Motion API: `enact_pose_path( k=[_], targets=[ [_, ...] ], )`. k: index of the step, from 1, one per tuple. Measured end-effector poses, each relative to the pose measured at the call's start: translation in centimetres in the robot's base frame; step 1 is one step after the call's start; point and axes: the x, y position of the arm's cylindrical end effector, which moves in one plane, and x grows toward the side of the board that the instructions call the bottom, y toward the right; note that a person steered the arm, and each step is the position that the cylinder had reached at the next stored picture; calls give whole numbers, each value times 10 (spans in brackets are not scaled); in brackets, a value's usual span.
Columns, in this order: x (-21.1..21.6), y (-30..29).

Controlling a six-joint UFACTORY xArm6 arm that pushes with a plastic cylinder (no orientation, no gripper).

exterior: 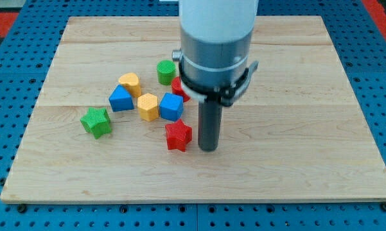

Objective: Slightly move the red star to the bottom right side of the blue cube

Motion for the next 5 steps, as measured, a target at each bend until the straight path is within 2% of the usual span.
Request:
enact_pose_path(
  k=[1,2,4,5],
  targets=[
    [51,2],
    [40,-46],
    [-9,-46],
    [-9,-46]
  ],
)
